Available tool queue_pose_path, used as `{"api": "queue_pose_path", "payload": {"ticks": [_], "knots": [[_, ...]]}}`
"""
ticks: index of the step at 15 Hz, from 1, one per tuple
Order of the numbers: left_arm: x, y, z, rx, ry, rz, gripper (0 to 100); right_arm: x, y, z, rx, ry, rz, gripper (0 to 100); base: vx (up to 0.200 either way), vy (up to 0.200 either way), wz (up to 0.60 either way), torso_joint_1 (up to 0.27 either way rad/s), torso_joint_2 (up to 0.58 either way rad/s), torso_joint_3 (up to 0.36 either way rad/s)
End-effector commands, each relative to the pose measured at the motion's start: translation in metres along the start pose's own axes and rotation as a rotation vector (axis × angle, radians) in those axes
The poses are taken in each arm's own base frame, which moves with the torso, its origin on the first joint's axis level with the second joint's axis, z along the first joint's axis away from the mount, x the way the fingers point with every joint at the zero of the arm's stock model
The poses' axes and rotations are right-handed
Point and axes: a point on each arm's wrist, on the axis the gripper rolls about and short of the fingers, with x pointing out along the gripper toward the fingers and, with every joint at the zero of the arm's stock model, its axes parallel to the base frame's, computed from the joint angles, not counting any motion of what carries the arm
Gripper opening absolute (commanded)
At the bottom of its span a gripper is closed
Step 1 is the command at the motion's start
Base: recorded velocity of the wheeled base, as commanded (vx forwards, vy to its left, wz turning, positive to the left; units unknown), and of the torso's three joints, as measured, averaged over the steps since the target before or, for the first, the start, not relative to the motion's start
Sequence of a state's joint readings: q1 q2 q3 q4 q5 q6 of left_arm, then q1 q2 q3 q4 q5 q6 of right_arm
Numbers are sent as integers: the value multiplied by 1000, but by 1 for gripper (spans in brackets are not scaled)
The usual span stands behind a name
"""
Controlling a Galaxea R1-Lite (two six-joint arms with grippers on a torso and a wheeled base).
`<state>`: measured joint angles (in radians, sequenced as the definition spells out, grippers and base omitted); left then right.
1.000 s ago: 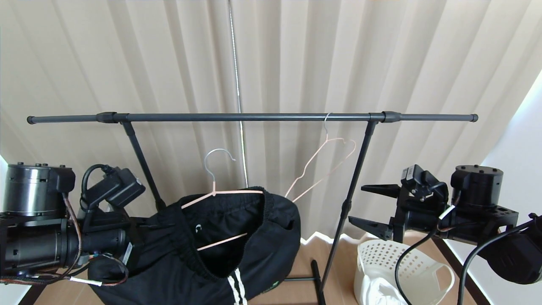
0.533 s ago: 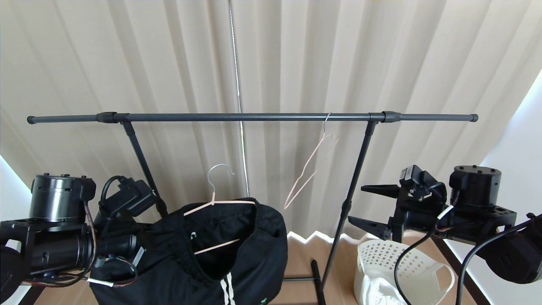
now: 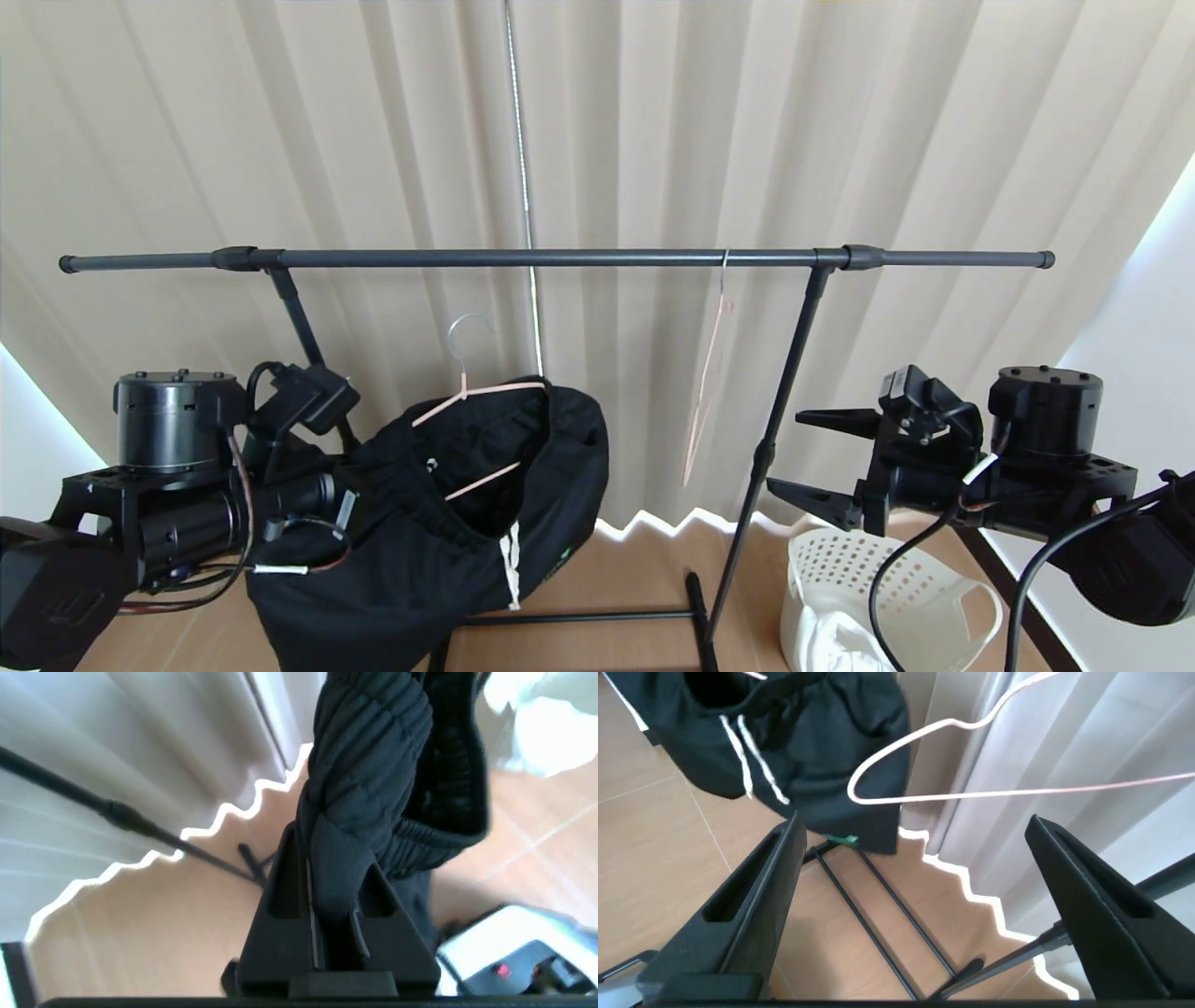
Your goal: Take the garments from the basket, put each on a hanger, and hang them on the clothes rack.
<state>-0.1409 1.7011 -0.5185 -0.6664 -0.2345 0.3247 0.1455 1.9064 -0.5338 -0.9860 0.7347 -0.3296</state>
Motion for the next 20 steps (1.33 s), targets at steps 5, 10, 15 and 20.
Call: {"api": "queue_pose_path", "payload": {"ticks": [5,10,15,20], "knots": [[49,-10,48,-116,-90,19,0,3,4,1,-6,10,-22,100,0,0,0,0,0,0],[82,-10,61,-172,-112,23,0,4,3,2,-5,8,-23,100,0,0,0,0,0,0],[104,-7,66,-182,-126,23,0,4,3,2,-6,8,-26,100,0,0,0,0,0,0],[120,-5,71,-190,-143,23,0,4,2,2,-7,6,-26,100,0,0,0,0,0,0]]}}
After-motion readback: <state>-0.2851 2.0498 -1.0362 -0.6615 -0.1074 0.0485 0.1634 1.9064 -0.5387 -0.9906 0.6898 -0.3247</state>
